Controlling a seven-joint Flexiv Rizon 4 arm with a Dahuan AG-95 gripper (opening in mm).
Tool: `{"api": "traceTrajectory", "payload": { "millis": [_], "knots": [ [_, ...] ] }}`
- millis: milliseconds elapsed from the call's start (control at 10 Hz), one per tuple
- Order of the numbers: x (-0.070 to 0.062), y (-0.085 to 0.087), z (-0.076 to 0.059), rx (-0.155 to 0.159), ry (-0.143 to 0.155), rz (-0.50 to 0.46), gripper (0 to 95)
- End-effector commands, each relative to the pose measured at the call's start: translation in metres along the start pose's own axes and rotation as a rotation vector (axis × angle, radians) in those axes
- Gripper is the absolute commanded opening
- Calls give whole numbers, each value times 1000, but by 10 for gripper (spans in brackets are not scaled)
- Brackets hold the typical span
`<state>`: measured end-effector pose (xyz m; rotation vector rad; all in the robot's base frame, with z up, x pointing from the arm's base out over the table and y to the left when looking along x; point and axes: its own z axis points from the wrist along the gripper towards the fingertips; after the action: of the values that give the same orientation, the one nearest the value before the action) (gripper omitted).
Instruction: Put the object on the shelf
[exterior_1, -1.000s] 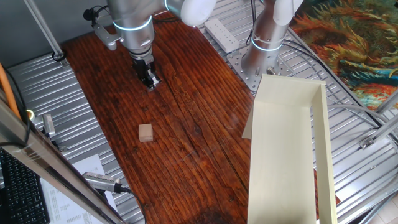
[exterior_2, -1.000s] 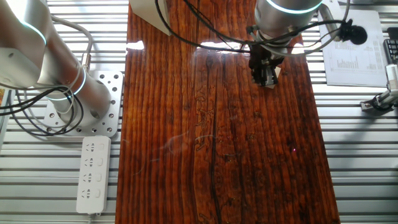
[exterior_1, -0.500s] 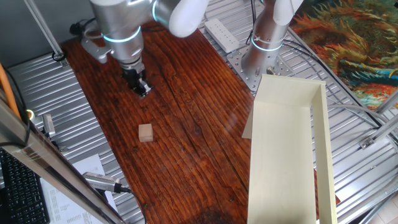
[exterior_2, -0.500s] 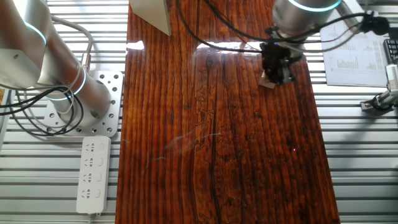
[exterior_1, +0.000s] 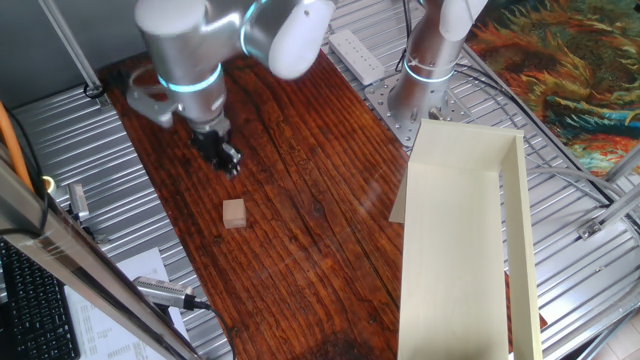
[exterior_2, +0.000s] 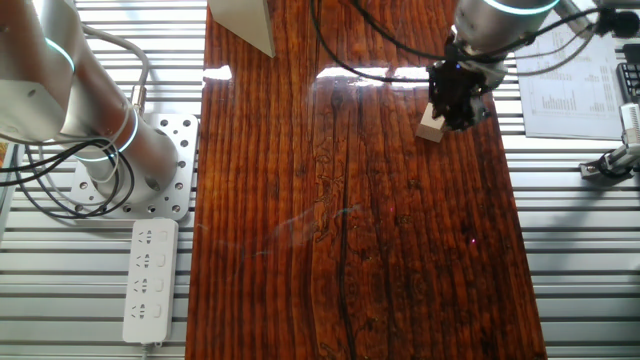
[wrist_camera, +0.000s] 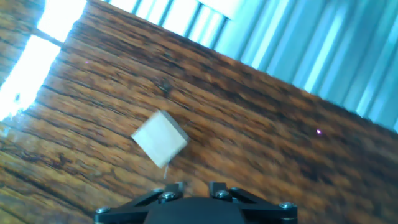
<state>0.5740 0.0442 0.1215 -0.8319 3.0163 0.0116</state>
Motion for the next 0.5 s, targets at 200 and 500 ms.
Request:
{"api": "traceTrajectory", "payload": {
  "millis": [200,500],
  "knots": [
    [-22,11,10,8,-4,-103,570],
    [-33,18,23,7,-4,-111,760]
  ]
}}
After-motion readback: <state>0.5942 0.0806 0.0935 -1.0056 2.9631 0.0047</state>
